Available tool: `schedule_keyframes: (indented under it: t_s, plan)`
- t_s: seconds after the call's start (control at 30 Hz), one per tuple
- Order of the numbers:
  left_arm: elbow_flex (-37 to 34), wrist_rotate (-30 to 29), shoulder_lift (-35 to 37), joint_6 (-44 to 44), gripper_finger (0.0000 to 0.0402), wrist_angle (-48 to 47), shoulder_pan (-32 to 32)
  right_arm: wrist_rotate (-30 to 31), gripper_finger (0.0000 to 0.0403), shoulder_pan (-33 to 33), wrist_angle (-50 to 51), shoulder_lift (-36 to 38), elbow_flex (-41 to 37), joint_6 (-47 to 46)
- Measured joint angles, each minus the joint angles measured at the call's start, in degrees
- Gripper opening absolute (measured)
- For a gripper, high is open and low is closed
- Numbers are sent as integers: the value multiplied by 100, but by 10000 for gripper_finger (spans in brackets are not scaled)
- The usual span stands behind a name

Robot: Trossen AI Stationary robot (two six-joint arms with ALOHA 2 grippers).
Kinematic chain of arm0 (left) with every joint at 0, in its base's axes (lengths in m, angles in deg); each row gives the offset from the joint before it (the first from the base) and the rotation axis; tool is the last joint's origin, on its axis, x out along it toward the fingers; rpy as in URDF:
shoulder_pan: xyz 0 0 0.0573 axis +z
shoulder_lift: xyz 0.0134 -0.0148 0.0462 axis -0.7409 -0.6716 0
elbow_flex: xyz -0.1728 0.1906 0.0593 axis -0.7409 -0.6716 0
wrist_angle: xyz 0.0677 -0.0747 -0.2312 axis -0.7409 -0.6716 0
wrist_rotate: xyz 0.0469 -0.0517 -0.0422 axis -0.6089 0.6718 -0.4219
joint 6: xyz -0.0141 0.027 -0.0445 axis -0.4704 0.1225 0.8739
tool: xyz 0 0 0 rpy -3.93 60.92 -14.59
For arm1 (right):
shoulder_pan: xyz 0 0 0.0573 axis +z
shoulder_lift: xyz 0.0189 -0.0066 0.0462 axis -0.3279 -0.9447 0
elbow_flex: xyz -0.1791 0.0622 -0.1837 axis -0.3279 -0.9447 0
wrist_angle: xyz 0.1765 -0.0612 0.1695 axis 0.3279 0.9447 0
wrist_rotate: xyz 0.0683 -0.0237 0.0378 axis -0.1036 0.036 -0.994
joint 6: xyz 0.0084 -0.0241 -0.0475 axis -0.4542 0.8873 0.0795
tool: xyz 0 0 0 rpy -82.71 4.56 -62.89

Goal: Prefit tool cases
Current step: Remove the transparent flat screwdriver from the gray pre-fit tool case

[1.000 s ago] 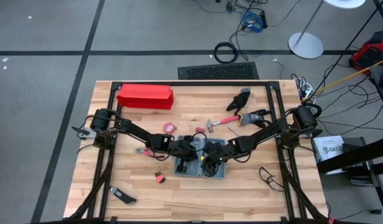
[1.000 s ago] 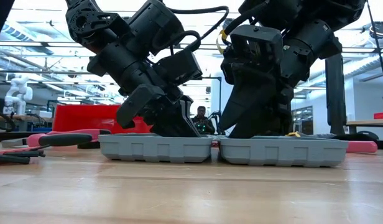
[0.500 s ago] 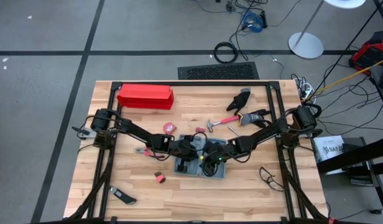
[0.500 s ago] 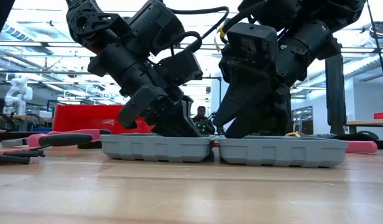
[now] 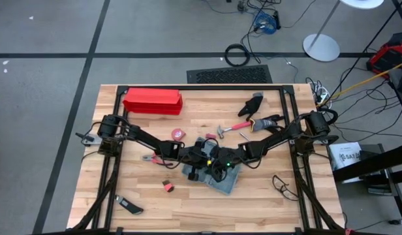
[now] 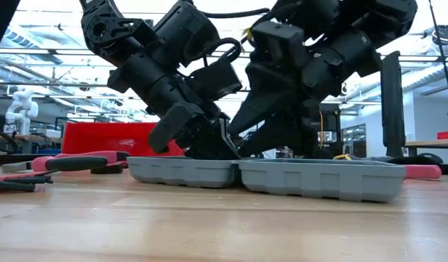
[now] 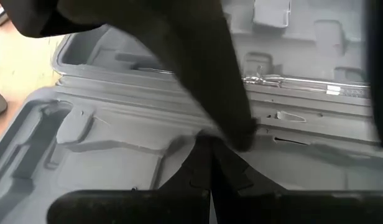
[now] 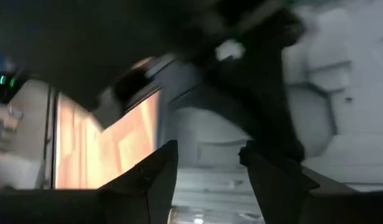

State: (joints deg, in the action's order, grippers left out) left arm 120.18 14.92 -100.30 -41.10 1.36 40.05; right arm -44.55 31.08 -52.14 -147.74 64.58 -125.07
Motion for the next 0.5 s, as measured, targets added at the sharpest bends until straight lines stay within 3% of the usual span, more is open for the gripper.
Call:
schedule_keyframes:
  t_s: [0.13,0.3,0.5]
  plan:
    - [-4,-1,0,-1,0,-30,-3,-317,183,38,-23,131,13,812]
    - [-13,3,0,-7,0,-39,-3,-220,182,194,451,442,14,2150]
    - [-13,29,0,-38,0,-41,-3,1235,164,645,1679,643,17,3683]
